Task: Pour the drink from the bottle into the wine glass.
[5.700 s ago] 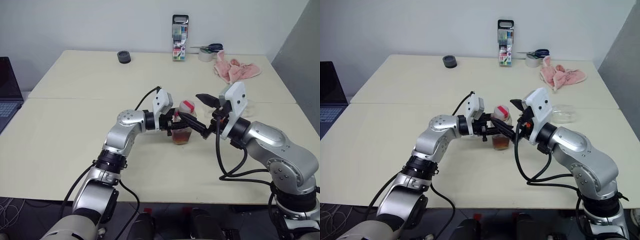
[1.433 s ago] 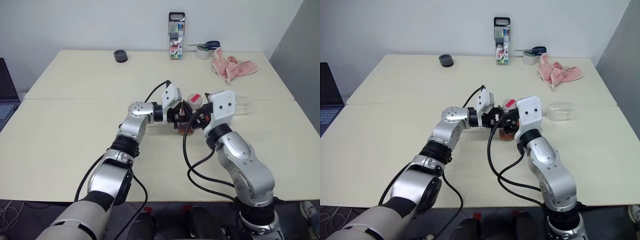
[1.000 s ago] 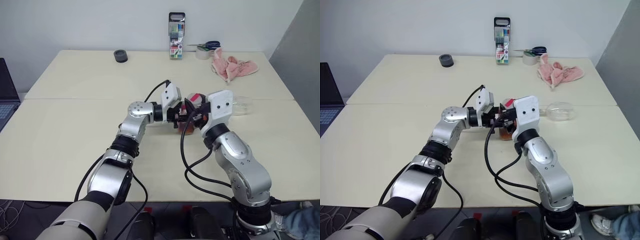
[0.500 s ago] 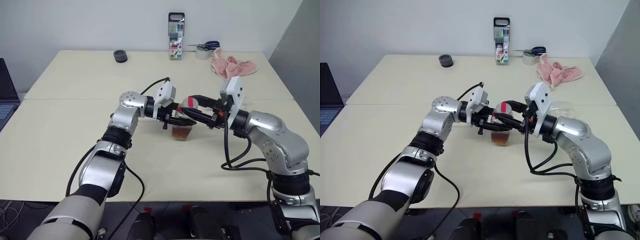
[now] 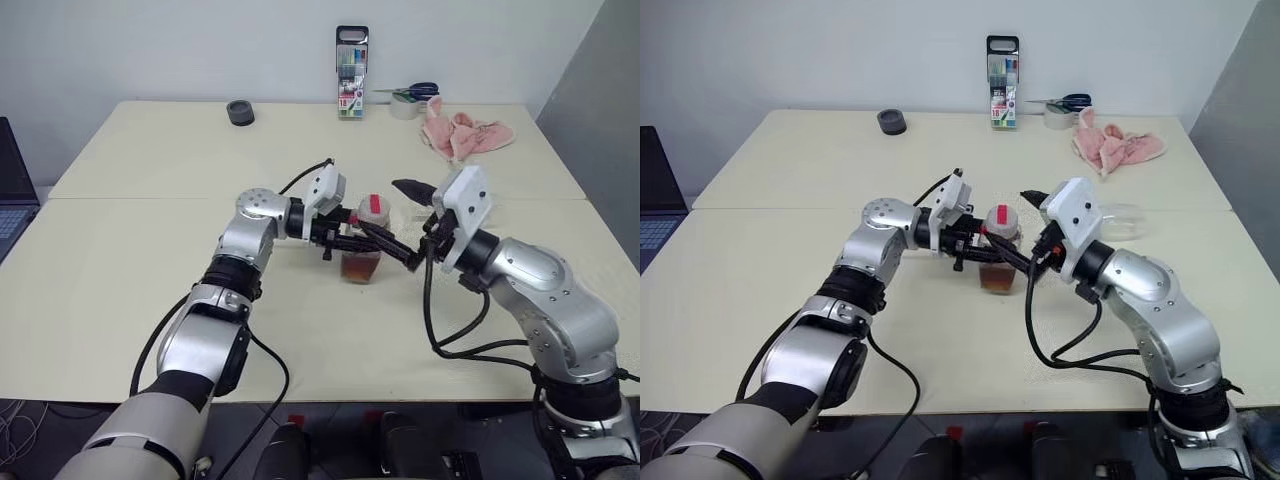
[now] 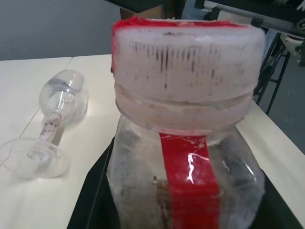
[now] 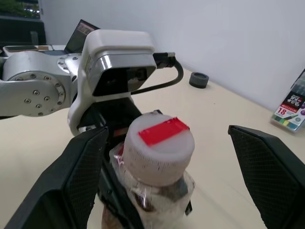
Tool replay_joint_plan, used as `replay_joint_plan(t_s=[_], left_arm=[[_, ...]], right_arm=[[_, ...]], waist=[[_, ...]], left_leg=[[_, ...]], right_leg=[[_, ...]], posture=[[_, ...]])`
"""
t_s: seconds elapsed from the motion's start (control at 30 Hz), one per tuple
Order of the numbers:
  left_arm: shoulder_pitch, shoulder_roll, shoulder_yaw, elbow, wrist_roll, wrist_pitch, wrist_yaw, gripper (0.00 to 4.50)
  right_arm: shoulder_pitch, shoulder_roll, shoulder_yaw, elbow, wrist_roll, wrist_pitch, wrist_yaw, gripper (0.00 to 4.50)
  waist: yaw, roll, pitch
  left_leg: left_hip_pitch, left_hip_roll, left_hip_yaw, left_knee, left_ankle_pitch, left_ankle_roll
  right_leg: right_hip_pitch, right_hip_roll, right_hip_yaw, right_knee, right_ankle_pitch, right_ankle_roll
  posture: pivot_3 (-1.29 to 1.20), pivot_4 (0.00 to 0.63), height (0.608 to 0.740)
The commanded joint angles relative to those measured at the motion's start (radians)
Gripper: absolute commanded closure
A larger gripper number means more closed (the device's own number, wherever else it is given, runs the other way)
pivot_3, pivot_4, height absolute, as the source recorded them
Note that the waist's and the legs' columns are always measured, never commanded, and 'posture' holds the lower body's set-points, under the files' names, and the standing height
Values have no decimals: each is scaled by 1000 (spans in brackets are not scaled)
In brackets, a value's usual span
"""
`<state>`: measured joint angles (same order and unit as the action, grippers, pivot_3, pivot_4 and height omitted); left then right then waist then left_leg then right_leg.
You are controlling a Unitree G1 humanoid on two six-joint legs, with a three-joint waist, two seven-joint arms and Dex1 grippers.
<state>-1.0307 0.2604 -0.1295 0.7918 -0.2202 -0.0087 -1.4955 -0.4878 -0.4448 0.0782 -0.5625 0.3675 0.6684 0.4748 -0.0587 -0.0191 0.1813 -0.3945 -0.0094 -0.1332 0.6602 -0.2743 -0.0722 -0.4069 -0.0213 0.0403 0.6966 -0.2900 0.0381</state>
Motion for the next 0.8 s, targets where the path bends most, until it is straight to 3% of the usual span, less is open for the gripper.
replay_joint_plan(t_s=[0.03,0.27,0.8], left_arm=[[-26,-3,18,-17,-15,-13,-8,2812],[-25,-4,17,-20,-15,-14,-9,2812],[-9,1,17,-25,-12,-19,-4,2812]], right_arm=[[-30,25,5,6,-33,-38,-30,210],[-7,2,-17,30,-61,-46,-24,210],[29,-11,-116,-40,50,74,-47,210]], waist=[[0,0,0],[0,0,0],[1,0,0]], left_leg=[[0,0,0,0,0,0],[0,0,0,0,0,0],[0,0,0,0,0,0]], right_leg=[[0,0,0,0,0,0],[0,0,0,0,0,0],[0,0,0,0,0,0]], posture=[[0,150,740],[0,150,740],[0,150,740]])
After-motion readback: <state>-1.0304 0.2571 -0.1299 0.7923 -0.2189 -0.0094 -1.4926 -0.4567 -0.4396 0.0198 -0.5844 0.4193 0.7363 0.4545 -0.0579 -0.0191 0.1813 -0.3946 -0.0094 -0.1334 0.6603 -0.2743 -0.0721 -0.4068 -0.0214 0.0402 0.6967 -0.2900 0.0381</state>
